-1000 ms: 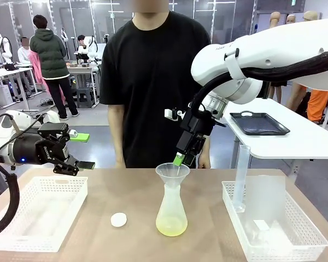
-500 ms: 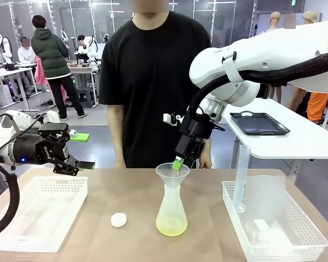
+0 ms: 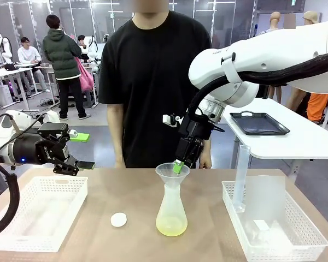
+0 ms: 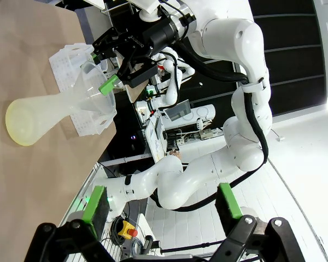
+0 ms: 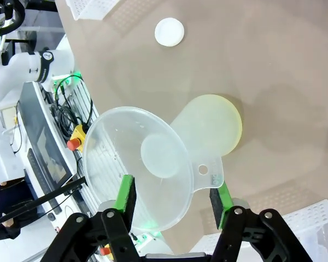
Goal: Prepare the solutions needed for the experiment.
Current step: Once the solution is in the Big flask , pick up the Plastic Funnel and place it back into the right Organizing basket.
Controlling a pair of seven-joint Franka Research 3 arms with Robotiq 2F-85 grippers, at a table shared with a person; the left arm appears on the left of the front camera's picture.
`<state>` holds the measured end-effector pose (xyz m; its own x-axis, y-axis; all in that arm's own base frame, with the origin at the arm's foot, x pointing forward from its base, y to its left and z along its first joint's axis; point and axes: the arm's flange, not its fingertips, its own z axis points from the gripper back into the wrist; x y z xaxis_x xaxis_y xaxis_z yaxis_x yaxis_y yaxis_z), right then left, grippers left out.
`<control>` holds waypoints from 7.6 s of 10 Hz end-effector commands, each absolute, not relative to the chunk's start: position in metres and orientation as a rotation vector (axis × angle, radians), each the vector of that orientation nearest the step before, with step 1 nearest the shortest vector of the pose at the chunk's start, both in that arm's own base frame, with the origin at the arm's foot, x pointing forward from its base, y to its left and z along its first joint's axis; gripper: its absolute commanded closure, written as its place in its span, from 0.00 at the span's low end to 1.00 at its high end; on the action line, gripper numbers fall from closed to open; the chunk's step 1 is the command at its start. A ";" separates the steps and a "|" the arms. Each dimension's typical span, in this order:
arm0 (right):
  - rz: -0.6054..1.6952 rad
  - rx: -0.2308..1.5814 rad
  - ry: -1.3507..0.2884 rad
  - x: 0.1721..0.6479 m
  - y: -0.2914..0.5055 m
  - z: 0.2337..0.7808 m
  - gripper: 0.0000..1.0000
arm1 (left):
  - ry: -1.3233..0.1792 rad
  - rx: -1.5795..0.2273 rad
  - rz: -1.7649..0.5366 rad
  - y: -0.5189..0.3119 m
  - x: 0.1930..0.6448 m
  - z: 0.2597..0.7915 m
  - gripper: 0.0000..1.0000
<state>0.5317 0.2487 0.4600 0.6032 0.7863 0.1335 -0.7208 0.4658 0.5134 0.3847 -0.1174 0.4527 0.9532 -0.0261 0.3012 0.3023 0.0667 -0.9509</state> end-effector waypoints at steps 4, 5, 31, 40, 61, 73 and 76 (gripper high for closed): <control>0.900 0.544 0.150 0.531 0.252 0.461 0.95 | -0.224 -1.504 -0.253 -0.119 0.384 0.455 0.00; 0.899 0.540 0.150 0.531 0.252 0.461 0.85 | -0.224 -1.504 -0.253 -0.119 0.384 0.455 0.00; 1.005 0.437 0.038 0.497 0.244 0.587 1.00 | -0.224 -1.504 -0.253 -0.119 0.384 0.455 0.00; 0.790 0.381 0.065 0.429 0.096 0.596 1.00 | -0.224 -1.504 -0.253 -0.119 0.384 0.455 0.00; 0.289 0.535 0.285 0.430 -0.017 0.464 0.97 | -0.224 -1.504 -0.253 -0.119 0.384 0.455 0.00; 0.031 0.458 0.343 0.460 -0.023 0.389 0.74 | -0.224 -1.504 -0.253 -0.119 0.384 0.455 0.00; 0.069 0.458 0.348 0.459 -0.026 0.391 0.48 | -0.224 -1.504 -0.253 -0.119 0.384 0.455 0.00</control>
<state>0.4591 -0.0254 0.3912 0.9386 0.1430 -0.3140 0.0123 0.8956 0.4448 0.3848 -0.1172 0.4526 0.9533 -0.0255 0.3011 0.3021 0.0674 -0.9509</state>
